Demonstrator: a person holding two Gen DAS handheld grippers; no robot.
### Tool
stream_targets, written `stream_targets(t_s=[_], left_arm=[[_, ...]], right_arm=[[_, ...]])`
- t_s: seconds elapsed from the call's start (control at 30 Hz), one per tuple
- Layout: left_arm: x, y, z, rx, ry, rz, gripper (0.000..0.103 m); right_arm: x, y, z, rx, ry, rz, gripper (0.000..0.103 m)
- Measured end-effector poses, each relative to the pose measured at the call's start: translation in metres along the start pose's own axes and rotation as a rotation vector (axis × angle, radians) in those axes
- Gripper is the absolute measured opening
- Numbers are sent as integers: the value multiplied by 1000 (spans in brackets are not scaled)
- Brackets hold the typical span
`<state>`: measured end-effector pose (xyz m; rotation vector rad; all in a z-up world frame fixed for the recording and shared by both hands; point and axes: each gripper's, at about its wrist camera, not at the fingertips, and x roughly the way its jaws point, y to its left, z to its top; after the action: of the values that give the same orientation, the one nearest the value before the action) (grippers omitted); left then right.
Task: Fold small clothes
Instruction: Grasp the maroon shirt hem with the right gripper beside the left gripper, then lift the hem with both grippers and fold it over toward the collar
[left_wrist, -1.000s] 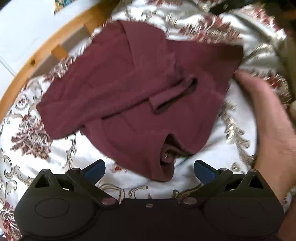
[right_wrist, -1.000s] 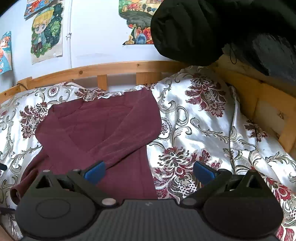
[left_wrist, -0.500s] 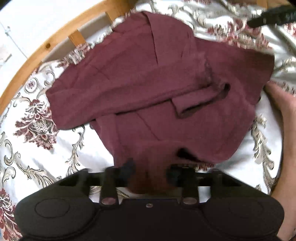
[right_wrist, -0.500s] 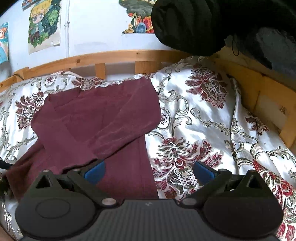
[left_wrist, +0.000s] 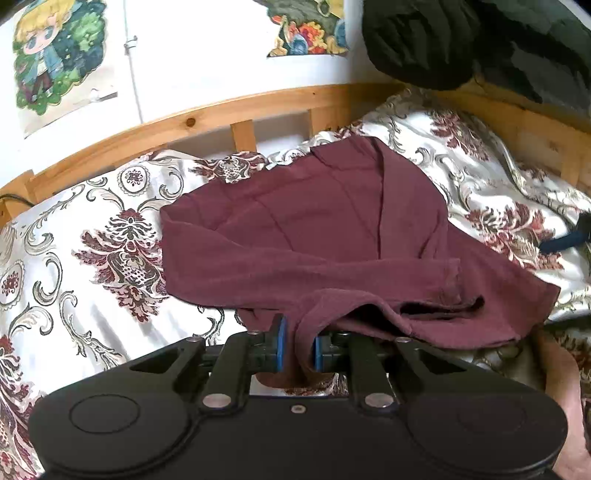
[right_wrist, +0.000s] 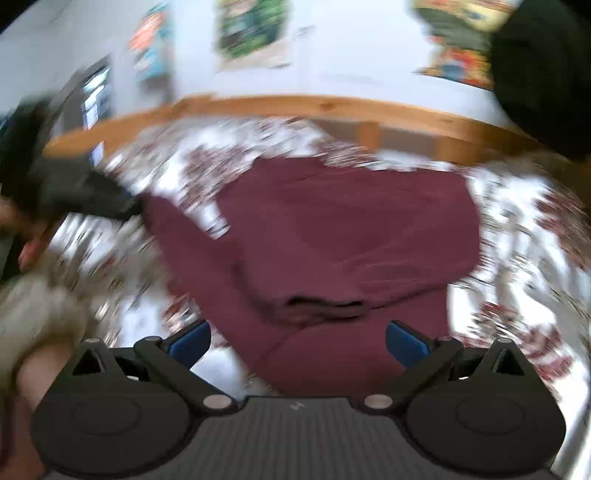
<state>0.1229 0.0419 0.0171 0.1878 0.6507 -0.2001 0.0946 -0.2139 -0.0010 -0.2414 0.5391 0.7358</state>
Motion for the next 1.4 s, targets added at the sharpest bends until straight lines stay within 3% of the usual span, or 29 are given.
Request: stream_targets(t_s=[0.1, 0.3, 0.47, 0.63, 0.73, 0.83, 0.9, 0.97, 1.4], left_arm=[[-1, 2, -1, -9, -11, -9, 15], [-5, 3, -3, -12, -40, -16, 15], [-11, 5, -6, -27, -53, -15, 15], [-18, 7, -12, -29, -51, 2, 15], [-25, 6, -15, -22, -63, 15, 15], [-29, 4, -17, -21, -63, 23, 14], [-31, 4, -19, -26, -59, 26, 13], [-36, 2, -20, -28, -61, 31, 6], [-95, -1, -33, -97, -122, 25, 5]], right_arm=[[18, 25, -1, -103, 59, -70, 103], [52, 41, -7, -173, 158, -215, 100], [57, 31, -12, -121, 202, -375, 97], [45, 7, -10, -3, 179, -480, 91], [36, -5, -10, 49, 171, -494, 77], [30, -8, -10, 56, 170, -489, 55], [27, -4, -10, 44, 168, -485, 21], [25, 0, -10, 29, 160, -482, 8], [-42, 47, -14, -81, -47, -575, 6]])
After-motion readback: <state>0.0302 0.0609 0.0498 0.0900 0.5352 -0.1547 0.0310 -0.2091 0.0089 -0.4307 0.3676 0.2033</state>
